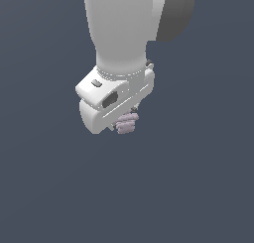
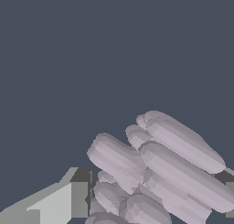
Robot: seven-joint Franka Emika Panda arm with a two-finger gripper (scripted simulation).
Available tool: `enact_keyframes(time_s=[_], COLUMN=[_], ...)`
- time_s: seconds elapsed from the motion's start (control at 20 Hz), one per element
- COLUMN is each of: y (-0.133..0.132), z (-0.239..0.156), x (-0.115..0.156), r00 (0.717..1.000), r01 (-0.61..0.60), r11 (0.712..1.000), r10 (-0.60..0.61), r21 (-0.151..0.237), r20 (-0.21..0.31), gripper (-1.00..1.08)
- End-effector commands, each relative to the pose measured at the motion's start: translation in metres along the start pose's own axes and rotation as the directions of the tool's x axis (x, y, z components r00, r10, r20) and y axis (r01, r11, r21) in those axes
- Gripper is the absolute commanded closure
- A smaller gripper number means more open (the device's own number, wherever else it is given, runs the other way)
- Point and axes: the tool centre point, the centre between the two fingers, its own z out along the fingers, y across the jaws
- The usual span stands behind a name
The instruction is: Pick up the object and move it to a goal position.
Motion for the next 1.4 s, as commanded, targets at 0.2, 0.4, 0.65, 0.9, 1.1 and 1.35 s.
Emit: enact_keyframes(time_s=[0.2,0.4,0.65,0.9,1.1,1.35], y=[0.018,0.028,0.037,0.044,0.047,0.050], z=[-0.034,-0.050,-0.067,-0.078,-0.084,-0.087], x=[0.000,0.001,0.002,0.002,0.003,0.003], r00=[1.000,1.000,1.000,1.000,1.000,1.000], r01=[0.000,0.000,-0.001,-0.001,-0.001,-0.001], r11=[1.000,1.000,1.000,1.000,1.000,1.000], r10=[0.000,0.000,0.001,0.001,0.001,0.001], r21=[0.000,0.000,0.000,0.000,0.000,-0.001], r20=[0.001,0.001,0.002,0.002,0.002,0.002], gripper=[1.08,1.08,1.08,1.08,1.08,1.08])
